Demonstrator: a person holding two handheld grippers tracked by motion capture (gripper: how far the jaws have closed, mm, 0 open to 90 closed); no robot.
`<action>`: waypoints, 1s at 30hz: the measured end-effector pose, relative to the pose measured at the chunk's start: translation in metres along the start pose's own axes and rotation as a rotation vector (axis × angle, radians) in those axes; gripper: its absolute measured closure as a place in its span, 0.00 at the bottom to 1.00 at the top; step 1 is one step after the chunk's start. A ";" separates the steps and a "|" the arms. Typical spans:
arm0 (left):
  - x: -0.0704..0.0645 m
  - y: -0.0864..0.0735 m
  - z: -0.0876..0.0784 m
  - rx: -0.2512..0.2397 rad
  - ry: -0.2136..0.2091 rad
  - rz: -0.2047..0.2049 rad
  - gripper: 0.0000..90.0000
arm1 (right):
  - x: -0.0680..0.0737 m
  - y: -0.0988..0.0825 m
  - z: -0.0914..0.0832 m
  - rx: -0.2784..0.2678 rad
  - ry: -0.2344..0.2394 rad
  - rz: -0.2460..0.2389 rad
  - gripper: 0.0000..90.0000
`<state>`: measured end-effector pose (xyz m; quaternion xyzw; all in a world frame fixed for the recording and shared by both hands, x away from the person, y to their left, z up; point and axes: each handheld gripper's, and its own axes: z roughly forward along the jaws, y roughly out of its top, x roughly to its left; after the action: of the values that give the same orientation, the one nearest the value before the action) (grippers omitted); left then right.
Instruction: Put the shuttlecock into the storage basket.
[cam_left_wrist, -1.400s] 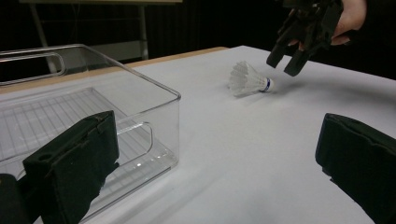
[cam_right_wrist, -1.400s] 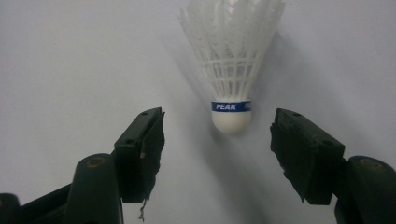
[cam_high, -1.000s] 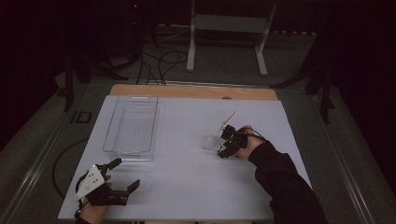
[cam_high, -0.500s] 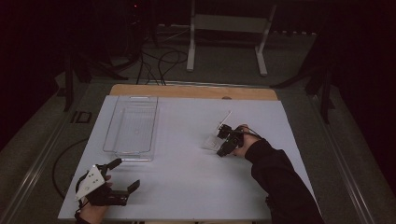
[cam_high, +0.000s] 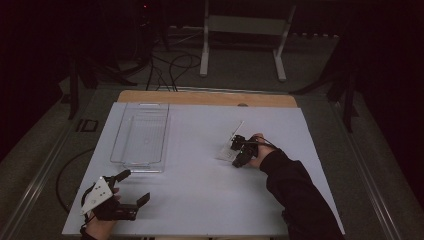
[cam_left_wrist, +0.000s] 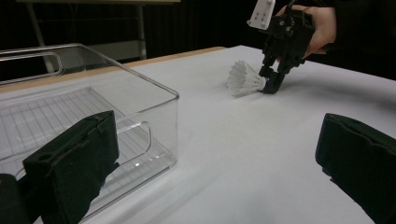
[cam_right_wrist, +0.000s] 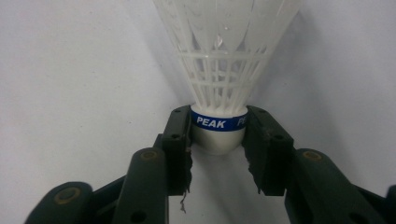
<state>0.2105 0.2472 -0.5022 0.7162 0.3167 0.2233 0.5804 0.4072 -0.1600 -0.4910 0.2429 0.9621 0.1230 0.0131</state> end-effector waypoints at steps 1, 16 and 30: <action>0.000 0.000 0.000 0.000 0.000 0.000 0.00 | 0.001 0.001 0.000 0.006 -0.004 -0.003 0.70; 0.000 0.000 0.001 0.005 -0.001 0.001 0.00 | 0.007 0.003 -0.008 0.065 -0.026 -0.086 0.73; -0.001 0.000 0.002 0.014 0.005 0.006 0.00 | 0.024 -0.021 -0.019 0.055 0.060 -0.214 0.73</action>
<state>0.2112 0.2455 -0.5025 0.7206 0.3175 0.2246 0.5740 0.3743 -0.1707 -0.4765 0.1353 0.9855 0.1017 -0.0094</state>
